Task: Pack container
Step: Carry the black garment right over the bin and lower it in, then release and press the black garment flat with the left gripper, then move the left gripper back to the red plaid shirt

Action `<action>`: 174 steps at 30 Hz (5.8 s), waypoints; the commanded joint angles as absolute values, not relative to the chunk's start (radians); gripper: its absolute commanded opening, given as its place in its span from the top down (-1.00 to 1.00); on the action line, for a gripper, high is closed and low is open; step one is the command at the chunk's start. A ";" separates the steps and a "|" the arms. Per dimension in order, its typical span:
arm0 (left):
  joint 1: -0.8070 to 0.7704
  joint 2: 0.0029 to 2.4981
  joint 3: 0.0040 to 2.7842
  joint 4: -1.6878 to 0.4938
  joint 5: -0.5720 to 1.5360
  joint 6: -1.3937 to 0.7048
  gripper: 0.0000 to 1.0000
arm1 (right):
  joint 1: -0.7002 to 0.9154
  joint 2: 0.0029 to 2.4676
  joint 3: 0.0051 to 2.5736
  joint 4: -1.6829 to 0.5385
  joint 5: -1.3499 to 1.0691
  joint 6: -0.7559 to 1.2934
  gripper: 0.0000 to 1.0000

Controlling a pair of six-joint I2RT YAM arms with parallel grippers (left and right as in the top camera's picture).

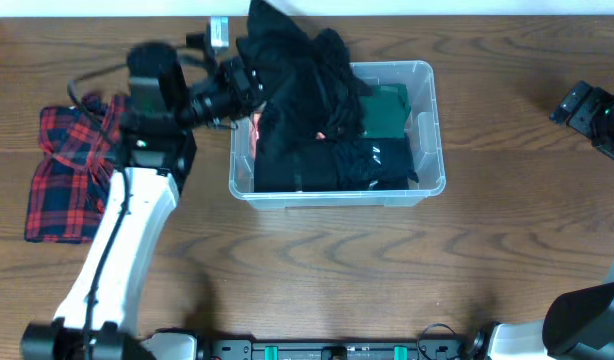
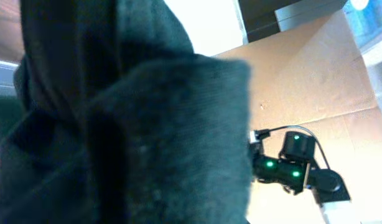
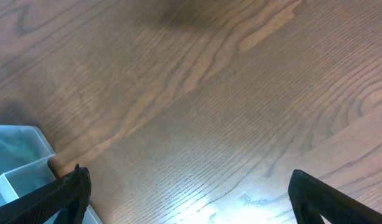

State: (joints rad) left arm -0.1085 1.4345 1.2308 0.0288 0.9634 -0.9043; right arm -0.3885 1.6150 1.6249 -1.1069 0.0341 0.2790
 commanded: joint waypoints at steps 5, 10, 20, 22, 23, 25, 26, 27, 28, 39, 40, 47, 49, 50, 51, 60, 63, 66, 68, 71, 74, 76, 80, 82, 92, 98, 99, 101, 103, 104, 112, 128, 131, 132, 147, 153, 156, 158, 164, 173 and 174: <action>-0.157 1.382 1.555 -0.443 0.606 -0.638 0.88 | -0.392 1.618 1.623 -1.108 0.037 0.292 -0.98; -0.217 1.393 1.605 -0.566 0.503 -0.582 0.88 | -0.392 1.618 1.623 -1.108 0.037 0.291 -0.99; -0.366 1.499 1.608 -0.487 0.505 -0.617 0.88 | -0.392 1.618 1.623 -1.108 0.037 0.292 -0.99; -0.395 1.512 1.613 -0.464 0.504 -0.630 0.88 | -0.392 1.618 1.623 -1.108 0.037 0.292 -0.98; -0.406 1.516 1.618 -0.461 0.504 -0.633 0.88 | -0.392 1.618 1.623 -1.108 0.037 0.292 -0.98; -0.424 1.518 1.632 -0.461 0.503 -0.638 0.88 | -0.392 1.618 1.623 -1.108 0.037 0.292 -0.98; -0.430 1.518 1.641 -0.461 0.504 -0.646 0.88 | -0.392 1.618 1.623 -1.108 0.037 0.292 -0.99; -0.435 1.518 1.651 -0.461 0.504 -0.657 0.88 | -0.392 1.618 1.623 -1.108 0.037 0.292 -0.99; -0.440 1.518 1.664 -0.461 0.504 -0.667 0.88 | -0.392 1.618 1.623 -1.108 0.037 0.292 -0.98; -0.522 1.533 1.764 -0.432 0.508 -0.720 0.88 | -0.392 1.618 1.623 -1.108 0.037 0.292 -0.99; -0.527 1.543 1.764 -0.434 0.508 -0.720 0.88 | -0.392 1.618 1.623 -1.108 0.037 0.292 -0.98; -0.538 1.654 1.764 -0.495 0.543 -0.735 0.88 | -0.392 1.618 1.623 -1.108 0.037 0.291 -0.98; -0.538 1.682 1.764 -0.513 0.546 -0.735 0.88 | -0.392 1.618 1.623 -1.108 0.037 0.291 -0.98; -0.538 1.695 1.764 -0.516 0.546 -0.735 0.88 | -0.392 1.618 1.623 -1.108 0.037 0.292 -0.98; -0.538 1.710 1.764 -0.515 0.553 -0.738 0.88 | -0.392 1.618 1.623 -1.108 0.037 0.291 -0.98; -0.540 1.750 1.764 -0.447 0.586 -0.774 0.88 | -0.392 1.618 1.623 -1.108 0.037 0.292 -0.98; -0.540 1.750 1.764 -0.398 0.620 -0.807 0.88 | -0.392 1.618 1.623 -1.108 0.037 0.292 -0.98; -0.543 1.750 1.764 -0.371 0.640 -0.826 0.88 | -0.392 1.618 1.623 -1.108 0.037 0.291 -0.99; -0.543 1.750 1.764 -0.372 0.641 -0.830 0.88 | -0.392 1.618 1.623 -1.108 0.037 0.291 -0.98; -0.543 1.750 1.764 -0.373 0.644 -0.829 0.88 | -0.392 1.618 1.623 -1.108 0.037 0.291 -0.99; -0.543 1.751 1.764 -0.396 0.644 -0.824 0.88 | -0.392 1.618 1.623 -1.108 0.037 0.292 -0.98; -0.542 1.751 1.764 -0.427 0.643 -0.783 0.88 | -0.392 1.618 1.623 -1.108 0.037 0.292 -0.99; -0.523 1.751 1.764 -0.526 0.611 -0.714 0.86 | -0.392 1.618 1.623 -1.108 0.037 0.292 -0.98; -0.506 1.751 1.764 -0.574 0.590 -0.710 0.74 | -0.392 1.618 1.623 -1.108 0.037 0.291 -0.99; -0.439 1.751 1.764 -0.654 0.590 -0.619 -0.64 | -0.392 1.618 1.623 -1.108 0.037 0.291 -0.98; -0.397 1.751 1.764 -0.706 0.533 -0.584 -0.81 | -0.392 1.618 1.623 -1.108 0.037 0.291 -0.98; -0.393 1.751 1.764 -0.711 0.530 -0.572 -0.82 | -0.392 1.618 1.623 -1.108 0.037 0.292 -0.98; -0.386 1.751 1.764 -0.726 0.514 -0.553 -0.87 | -0.392 1.618 1.623 -1.108 0.037 0.291 -0.98; -0.384 1.750 1.764 -0.751 0.465 -0.537 -0.90 | -0.392 1.618 1.623 -1.108 0.037 0.291 -0.98; -0.385 1.750 1.764 -0.768 0.427 -0.524 -0.91 | -0.392 1.618 1.623 -1.108 0.037 0.292 -0.98; -0.421 1.751 1.764 -0.876 0.076 -0.430 -0.94 | -0.392 1.618 1.623 -1.108 0.037 0.291 -0.98; -0.532 1.768 1.760 -0.888 -0.313 -0.307 -0.97 | -0.392 1.618 1.623 -1.108 0.037 0.291 -0.98; -0.533 1.800 1.752 -0.873 -0.312 -0.307 -0.89 | -0.392 1.618 1.623 -1.108 0.037 0.292 -0.98; -0.533 1.816 1.751 -0.870 -0.312 -0.307 -0.68 | -0.392 1.618 1.623 -1.108 0.037 0.291 -0.98; -0.541 2.130 1.751 -0.836 -0.115 -0.307 0.75 | -0.392 1.618 1.623 -1.108 0.037 0.291 -0.98; -0.548 2.156 1.752 -0.838 -0.115 -0.307 0.75 | -0.392 1.618 1.623 -1.108 0.037 0.292 -0.99; -0.548 2.112 1.755 -0.848 -0.115 -0.307 0.74 | -0.392 1.618 1.623 -1.108 0.037 0.291 -0.98; -0.547 2.064 1.765 -0.859 -0.116 -0.307 0.74 | -0.392 1.618 1.623 -1.108 0.037 0.292 -0.98; -0.514 1.842 1.768 -0.871 -0.123 -0.308 0.04 | -0.392 1.618 1.623 -1.108 0.037 0.292 -0.98; -0.217 1.573 1.768 -1.043 -0.059 -0.336 -0.74 | -0.392 1.618 1.623 -1.108 0.037 0.292 -0.98; -0.154 1.558 1.768 -1.065 -0.012 -0.339 -0.77 | -0.392 1.618 1.623 -1.108 0.037 0.292 -0.99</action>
State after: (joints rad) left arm -0.2703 1.5730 1.7645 -1.0275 -0.0921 -0.3202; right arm -0.3885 1.6150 1.6249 -1.1069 0.0341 0.2790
